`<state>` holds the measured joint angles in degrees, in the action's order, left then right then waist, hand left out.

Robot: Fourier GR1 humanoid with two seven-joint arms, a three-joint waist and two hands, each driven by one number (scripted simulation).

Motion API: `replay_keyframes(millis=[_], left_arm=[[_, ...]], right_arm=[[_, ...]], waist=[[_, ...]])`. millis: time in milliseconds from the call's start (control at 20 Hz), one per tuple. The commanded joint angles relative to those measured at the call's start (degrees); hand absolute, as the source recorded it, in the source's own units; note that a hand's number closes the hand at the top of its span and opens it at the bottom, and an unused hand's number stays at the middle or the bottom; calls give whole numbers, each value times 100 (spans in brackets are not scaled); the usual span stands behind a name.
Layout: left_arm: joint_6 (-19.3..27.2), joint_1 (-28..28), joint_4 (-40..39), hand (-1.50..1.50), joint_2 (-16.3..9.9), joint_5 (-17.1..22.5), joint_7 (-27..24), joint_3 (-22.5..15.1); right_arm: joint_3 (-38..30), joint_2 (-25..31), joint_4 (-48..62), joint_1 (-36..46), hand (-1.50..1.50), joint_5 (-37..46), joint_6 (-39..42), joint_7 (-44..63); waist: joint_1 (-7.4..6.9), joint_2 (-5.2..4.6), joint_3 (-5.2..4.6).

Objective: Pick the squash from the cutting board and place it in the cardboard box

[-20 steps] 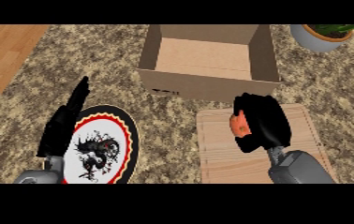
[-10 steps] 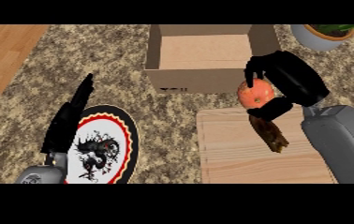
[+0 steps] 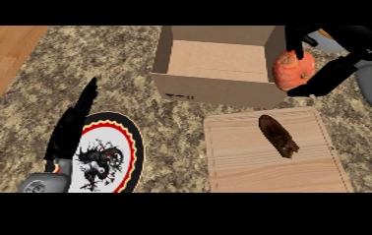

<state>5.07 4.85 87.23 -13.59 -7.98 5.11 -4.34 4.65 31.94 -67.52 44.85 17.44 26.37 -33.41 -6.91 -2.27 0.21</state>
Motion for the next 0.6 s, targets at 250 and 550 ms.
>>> replay_keyframes(millis=[250,550], left_arm=[[-6,247,-263,0,-50,-13,-32,161],[136,-56,-11,0,128,-152,128,-10]], right_arm=[[300,-408,2362,1969,150,198,395,-740],[679,-1293,3405,2741,150,629,-54,-544]], waist=[[112,33,-24],[252,101,-24]])
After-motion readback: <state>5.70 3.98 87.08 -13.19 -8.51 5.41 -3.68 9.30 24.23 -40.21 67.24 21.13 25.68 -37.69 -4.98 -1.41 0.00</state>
